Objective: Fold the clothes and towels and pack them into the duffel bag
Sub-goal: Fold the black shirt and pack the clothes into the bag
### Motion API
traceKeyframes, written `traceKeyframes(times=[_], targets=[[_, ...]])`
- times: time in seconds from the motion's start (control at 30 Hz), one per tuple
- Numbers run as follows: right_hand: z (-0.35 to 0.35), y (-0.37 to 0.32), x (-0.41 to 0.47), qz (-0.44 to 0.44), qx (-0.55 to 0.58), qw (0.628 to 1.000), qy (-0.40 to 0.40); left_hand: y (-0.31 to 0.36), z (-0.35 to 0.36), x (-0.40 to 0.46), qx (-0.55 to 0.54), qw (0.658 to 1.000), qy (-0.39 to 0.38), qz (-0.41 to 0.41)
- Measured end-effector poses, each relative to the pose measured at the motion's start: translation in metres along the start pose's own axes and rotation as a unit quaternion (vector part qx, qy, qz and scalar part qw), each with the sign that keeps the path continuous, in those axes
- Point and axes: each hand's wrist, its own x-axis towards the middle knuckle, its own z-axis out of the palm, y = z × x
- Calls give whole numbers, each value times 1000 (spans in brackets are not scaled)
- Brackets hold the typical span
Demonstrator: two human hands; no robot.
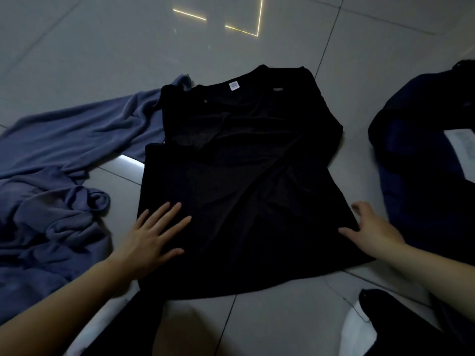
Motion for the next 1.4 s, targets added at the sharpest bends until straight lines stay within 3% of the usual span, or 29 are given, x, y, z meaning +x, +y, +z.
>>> traceKeyframes(times=[0.2,0.3,0.37,0.43,0.5,0.57,0.77,0.87,0.93,1.0,1.07,1.17,1.27,1.33,1.4], targets=[[-14,-9,-13,-12,200,980,-14,3,-16,4,34,993,-111,1],[-30,-6,-31,-40,230,972,-35,15,-28,7,66,976,-205,-16],[-40,-2,-40,-81,160,983,-42,18,-34,9,66,974,-214,-16],[-50,2,-54,-117,-13,992,-48,18,-37,5,73,972,-223,-21],[-51,4,-69,-125,-155,978,-69,19,-38,-2,85,969,-229,-25],[-40,9,-79,-115,-218,963,-109,20,-38,-11,83,968,-234,-23],[-20,9,-79,-100,-309,925,-197,16,-34,-23,93,967,-236,-22],[-23,4,-71,-128,-321,926,-150,18,-39,-19,80,991,-106,3],[-24,-4,-65,-168,-315,927,-113,23,-38,-16,55,994,-93,-4],[-23,-13,-56,-220,-311,920,-94,35,-30,-12,43,994,-100,12],[-21,-27,-45,-262,-321,904,-101,47,-30,-13,53,980,-190,4],[-22,-52,-31,-283,-349,886,-114,54,-48,-9,70,972,-225,19],[-33,-79,-13,-272,-284,914,-101,38,-88,22,54,983,-173,12],[-47,-97,6,-247,-175,951,-65,17,-113,55,-38,992,-113,-52],[-64,-112,34,-194,-49,980,-20,-10,-134,93,-151,979,-52,-129]])
